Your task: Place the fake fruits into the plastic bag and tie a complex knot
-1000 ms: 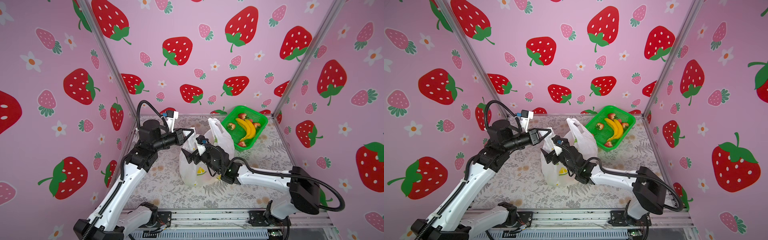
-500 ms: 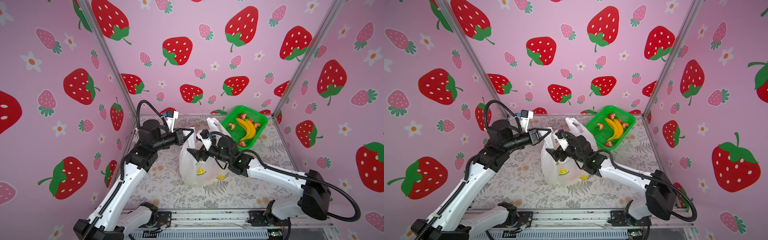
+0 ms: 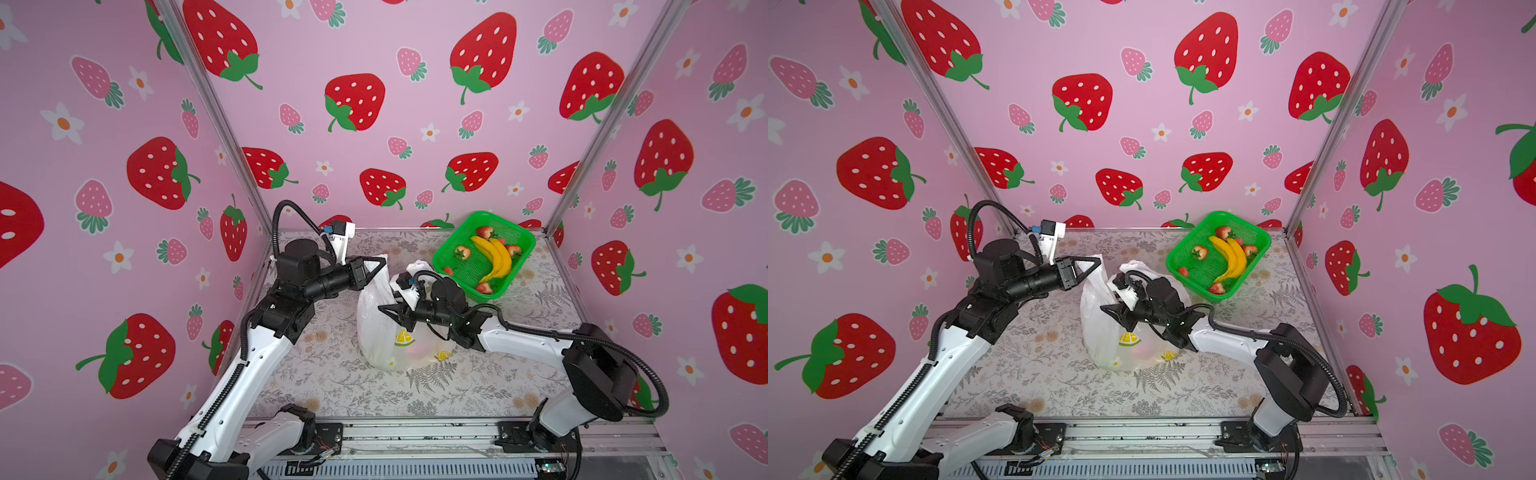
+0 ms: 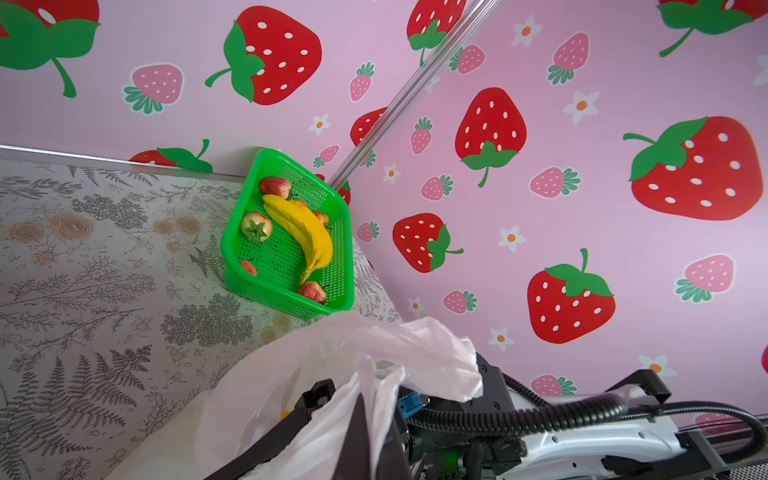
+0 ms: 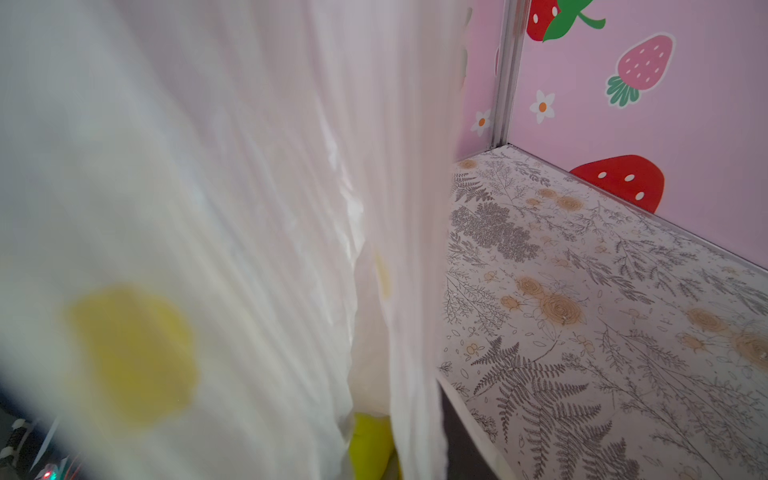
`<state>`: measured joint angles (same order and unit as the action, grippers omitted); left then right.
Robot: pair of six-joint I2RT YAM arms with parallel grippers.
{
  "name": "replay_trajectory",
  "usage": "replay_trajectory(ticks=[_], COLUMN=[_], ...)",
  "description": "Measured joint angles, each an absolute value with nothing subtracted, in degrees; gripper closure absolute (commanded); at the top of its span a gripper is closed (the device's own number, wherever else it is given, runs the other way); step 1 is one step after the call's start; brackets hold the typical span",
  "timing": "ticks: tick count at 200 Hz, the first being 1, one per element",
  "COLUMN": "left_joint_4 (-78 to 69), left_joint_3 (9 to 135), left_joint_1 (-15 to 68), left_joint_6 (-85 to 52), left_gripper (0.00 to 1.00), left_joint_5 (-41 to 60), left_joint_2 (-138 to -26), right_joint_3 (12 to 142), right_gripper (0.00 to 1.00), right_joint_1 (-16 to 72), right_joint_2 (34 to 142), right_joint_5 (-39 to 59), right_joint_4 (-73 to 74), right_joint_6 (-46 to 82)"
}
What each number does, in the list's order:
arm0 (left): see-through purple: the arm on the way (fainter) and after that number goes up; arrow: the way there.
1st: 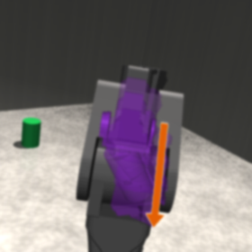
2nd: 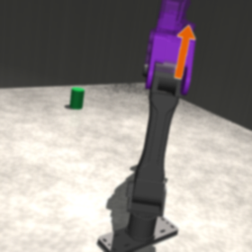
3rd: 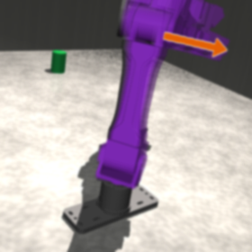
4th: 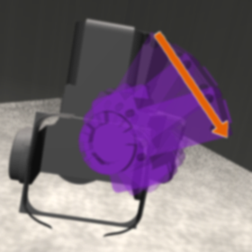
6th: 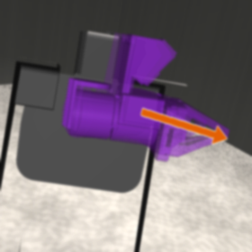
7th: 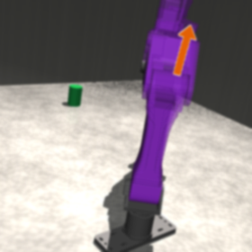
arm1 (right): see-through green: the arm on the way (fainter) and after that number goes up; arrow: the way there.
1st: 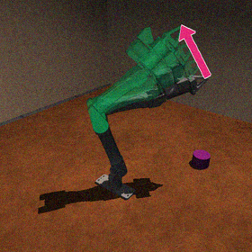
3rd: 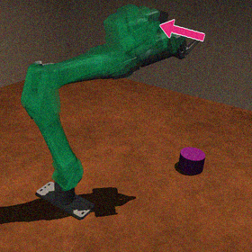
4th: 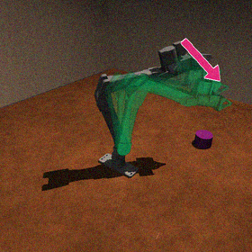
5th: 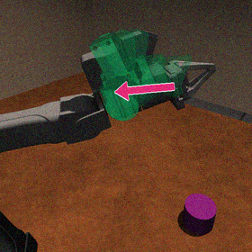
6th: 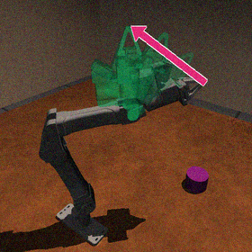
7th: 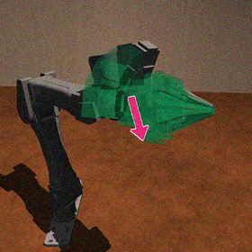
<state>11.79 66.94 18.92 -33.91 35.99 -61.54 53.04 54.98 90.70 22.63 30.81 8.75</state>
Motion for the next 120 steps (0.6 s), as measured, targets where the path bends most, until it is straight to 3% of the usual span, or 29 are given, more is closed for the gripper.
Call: replay_trajectory(ticks=[8,40,59,120], left_joint_4=[11.7,11.1,10.6,10.8], left_joint_3=[66.9,66.9,66.9,66.9], left_joint_1=[18.8,18.6,18.6,18.6], left_joint_6=[-33.9,-34.3,-34.7,-38.2], left_gripper=[1.00,1.00,1.00,1.00], left_joint_5=[36.0,36.0,35.9,32.9], left_joint_2=[-61.5,-61.5,-61.5,-61.5], right_joint_3=[53.0,53.1,53.3,54.1], right_gripper=[0.62,0.32,0.20,0.15], right_joint_1=[55.0,55.0,55.3,63.8], right_joint_2=[90.5,88.7,87.5,86.2], right_joint_5=[22.9,22.5,20.3,-1.3], right_joint_4=[30.8,29.5,29.5,33.6], right_joint_6=[8.9,9.3,10.2,12.0])
